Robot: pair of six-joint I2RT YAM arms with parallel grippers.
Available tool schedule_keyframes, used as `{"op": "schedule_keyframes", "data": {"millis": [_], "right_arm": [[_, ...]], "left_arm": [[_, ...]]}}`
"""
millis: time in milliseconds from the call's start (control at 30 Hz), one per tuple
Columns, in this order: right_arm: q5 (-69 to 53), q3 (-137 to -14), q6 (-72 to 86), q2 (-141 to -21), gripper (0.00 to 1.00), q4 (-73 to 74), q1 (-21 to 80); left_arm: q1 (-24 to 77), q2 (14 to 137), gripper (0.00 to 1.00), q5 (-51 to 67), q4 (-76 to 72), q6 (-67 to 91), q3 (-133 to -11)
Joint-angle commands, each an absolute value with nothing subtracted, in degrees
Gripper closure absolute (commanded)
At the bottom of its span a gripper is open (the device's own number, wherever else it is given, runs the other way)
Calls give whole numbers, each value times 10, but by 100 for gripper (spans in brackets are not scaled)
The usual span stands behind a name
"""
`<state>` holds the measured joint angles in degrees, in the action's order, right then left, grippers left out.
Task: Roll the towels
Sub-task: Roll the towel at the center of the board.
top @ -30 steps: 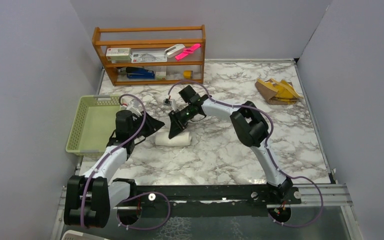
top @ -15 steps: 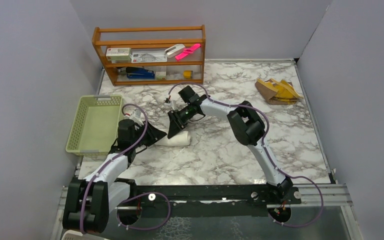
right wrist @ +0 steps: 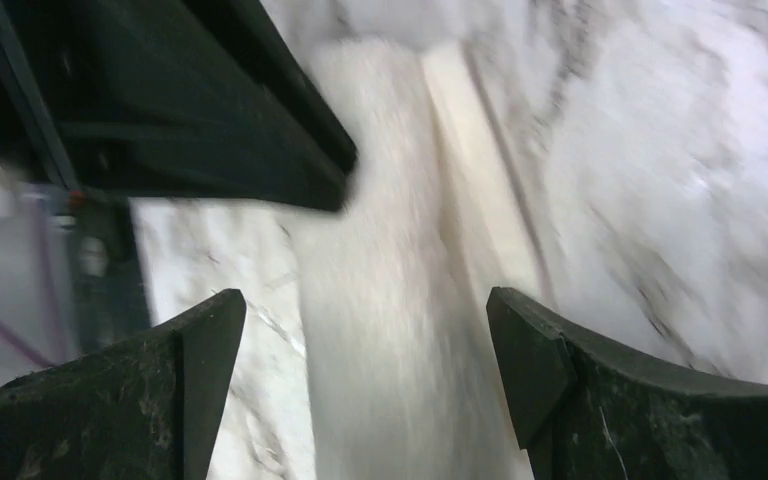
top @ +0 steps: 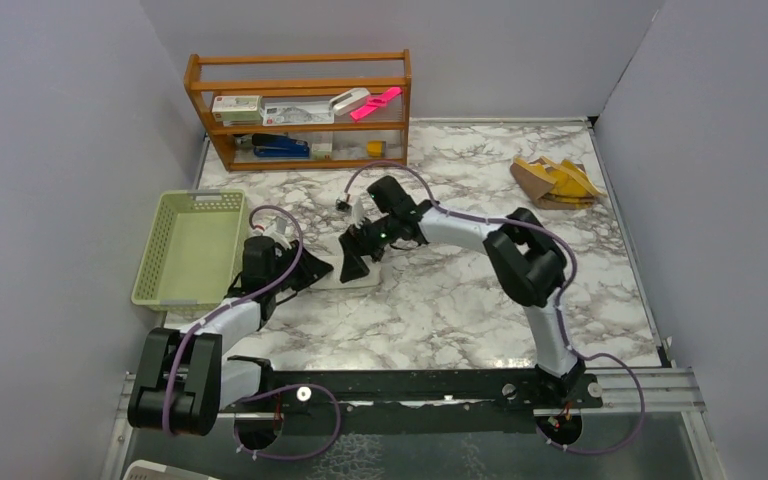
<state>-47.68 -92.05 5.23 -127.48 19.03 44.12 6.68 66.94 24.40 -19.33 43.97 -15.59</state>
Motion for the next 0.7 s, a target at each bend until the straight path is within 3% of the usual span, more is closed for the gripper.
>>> {"op": "schedule_keyframes", "data": {"millis": [0, 133, 200, 367, 667], "right_arm": [[-275, -759, -48, -1141, 7, -22, 434], [-212, -542, -188, -1019, 5, -323, 467], [-200, -484, -286, -1004, 4, -399, 492], [-180, -465, -497, -1040, 5, -385, 549], [-146, -519, -554, -1106, 10, -309, 576]], "left_arm": [[67, 693, 76, 195, -179, 405, -160], [68, 690, 76, 192, -180, 401, -161], [68, 692, 76, 192, -179, 399, -163], [69, 705, 76, 195, -179, 395, -167], [70, 712, 76, 202, -177, 392, -174]]}}
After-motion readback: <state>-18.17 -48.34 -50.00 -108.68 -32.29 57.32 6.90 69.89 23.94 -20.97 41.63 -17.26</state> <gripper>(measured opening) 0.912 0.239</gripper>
